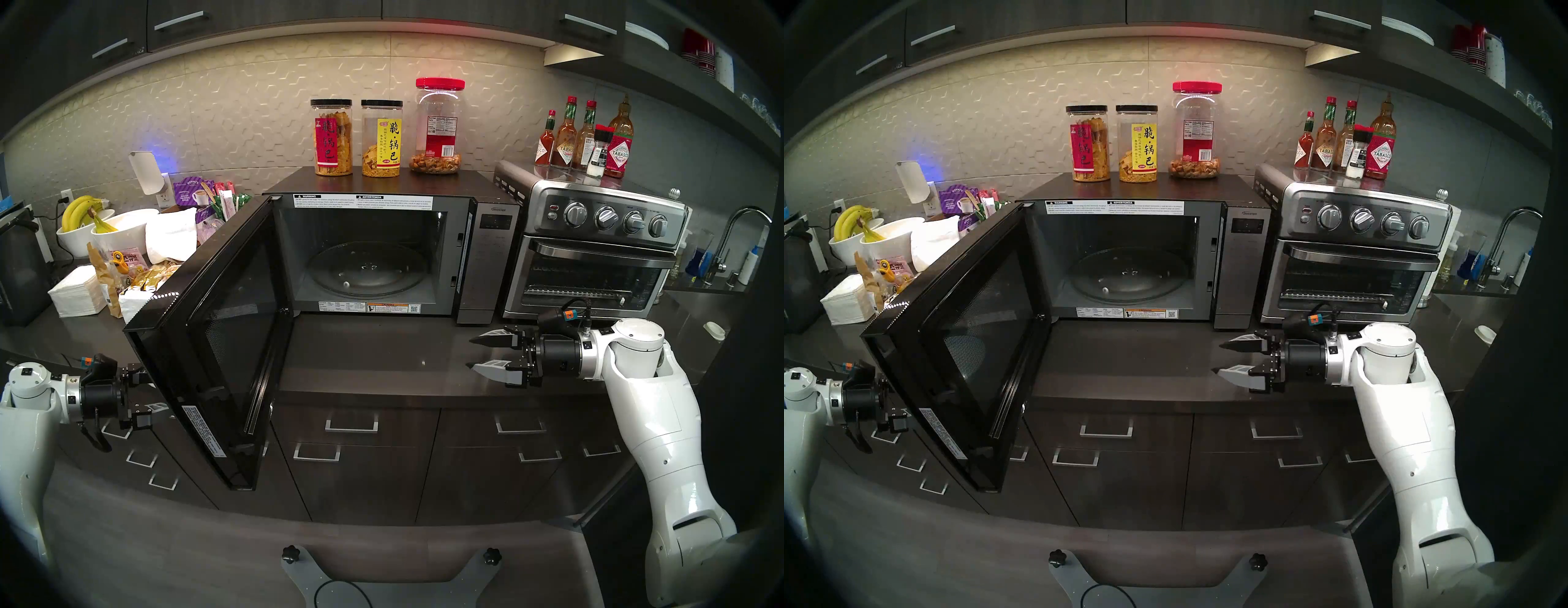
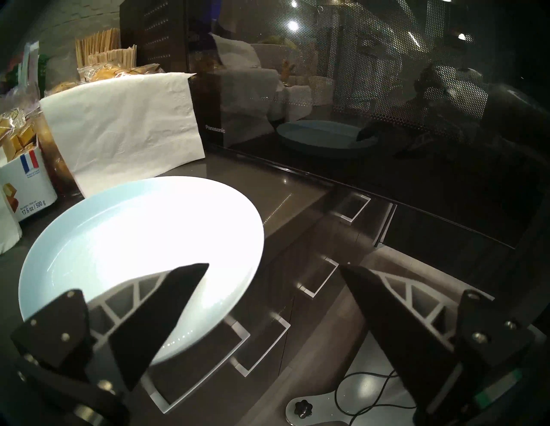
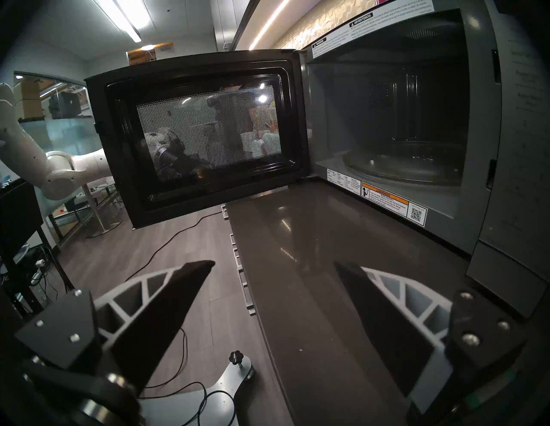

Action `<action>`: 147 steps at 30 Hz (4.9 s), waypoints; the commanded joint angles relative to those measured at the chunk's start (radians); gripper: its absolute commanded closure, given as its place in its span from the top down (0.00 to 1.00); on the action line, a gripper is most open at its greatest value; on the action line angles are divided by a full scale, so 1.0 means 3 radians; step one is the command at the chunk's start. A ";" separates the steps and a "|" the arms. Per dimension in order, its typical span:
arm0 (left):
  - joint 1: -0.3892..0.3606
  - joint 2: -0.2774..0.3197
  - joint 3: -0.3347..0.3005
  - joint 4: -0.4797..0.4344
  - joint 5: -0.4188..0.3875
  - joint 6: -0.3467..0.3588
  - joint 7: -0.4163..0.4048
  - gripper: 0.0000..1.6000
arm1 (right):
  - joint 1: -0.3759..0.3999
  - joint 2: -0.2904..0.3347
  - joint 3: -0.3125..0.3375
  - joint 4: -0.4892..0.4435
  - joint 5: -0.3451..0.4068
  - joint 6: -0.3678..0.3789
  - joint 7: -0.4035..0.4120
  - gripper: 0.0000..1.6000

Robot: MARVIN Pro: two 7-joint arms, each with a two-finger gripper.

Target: Open the microwave, put the plate inside, and close the door

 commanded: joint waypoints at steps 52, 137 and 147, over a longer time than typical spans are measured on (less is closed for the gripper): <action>-0.0106 0.0079 0.0048 -0.0156 0.0315 0.0191 0.0070 0.45 | 0.0052 -0.0012 0.0028 -0.0030 -0.0004 0.0012 0.0030 1.00; 0.0606 0.0033 -0.0713 -0.0752 0.0262 0.0142 -0.0044 0.00 | 0.0052 -0.0017 0.0033 -0.0030 -0.0012 0.0014 0.0034 1.00; 0.0373 0.0103 -0.0533 -0.0549 0.0278 0.0115 0.0040 0.00 | 0.0051 -0.0018 0.0034 -0.0031 -0.0013 0.0013 0.0031 1.00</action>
